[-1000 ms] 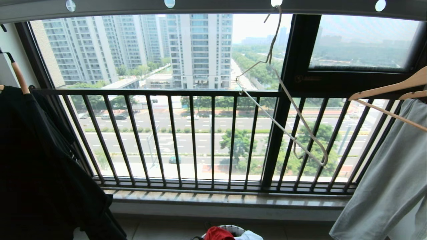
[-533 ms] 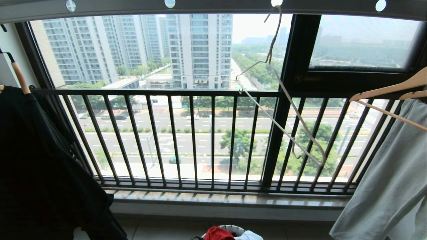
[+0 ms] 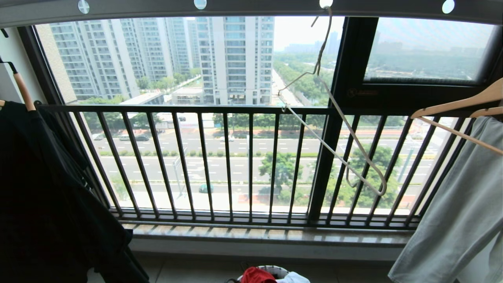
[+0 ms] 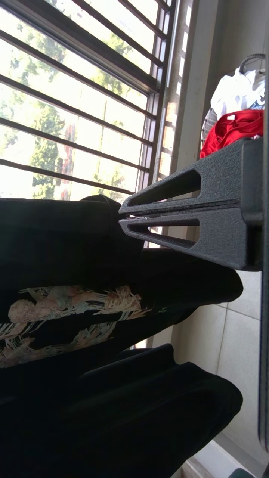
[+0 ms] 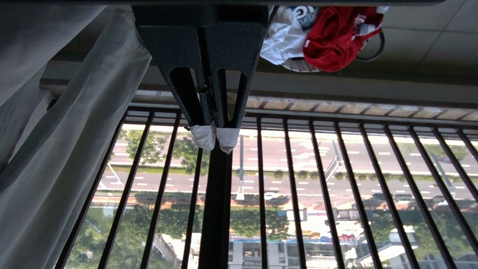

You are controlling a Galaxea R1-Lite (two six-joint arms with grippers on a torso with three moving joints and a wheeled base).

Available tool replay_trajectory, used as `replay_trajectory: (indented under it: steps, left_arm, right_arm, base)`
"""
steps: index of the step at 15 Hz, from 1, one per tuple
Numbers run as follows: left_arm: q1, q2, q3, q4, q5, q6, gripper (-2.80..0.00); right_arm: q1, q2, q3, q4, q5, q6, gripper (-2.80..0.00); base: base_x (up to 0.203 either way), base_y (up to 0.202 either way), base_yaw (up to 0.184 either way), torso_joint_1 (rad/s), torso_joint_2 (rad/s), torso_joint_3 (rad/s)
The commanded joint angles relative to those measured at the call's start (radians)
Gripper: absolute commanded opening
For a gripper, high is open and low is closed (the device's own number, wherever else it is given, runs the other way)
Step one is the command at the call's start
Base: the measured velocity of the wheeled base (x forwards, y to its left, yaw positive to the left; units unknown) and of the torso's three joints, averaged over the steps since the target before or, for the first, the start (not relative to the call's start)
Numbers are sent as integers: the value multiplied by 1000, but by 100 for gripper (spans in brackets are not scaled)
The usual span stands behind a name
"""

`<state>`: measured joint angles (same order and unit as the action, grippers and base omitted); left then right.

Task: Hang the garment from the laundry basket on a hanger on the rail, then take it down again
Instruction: Pick up the clothes rack on the clothesline

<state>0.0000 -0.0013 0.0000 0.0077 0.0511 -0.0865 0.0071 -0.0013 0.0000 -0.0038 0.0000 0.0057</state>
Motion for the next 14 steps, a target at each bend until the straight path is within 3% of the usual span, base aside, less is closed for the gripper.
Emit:
replay_trajectory:
  steps: [1, 9, 14]
  left_arm:
    - [0, 1, 0, 0, 1, -1, -280]
    - [0, 1, 0, 0, 0, -1, -280]
    - [0, 1, 0, 0, 0, -1, -280]
  right_arm:
    - [1, 1, 2, -1, 0, 0, -280]
    - [-1, 1, -16, 2, 19, -34, -280]
    - [0, 2, -179, 93, 38, -32, -280]
  base:
    - [0, 0, 0, 0, 0, 0]
    - [0, 0, 0, 0, 0, 0]
    - [0, 0, 0, 0, 0, 0]
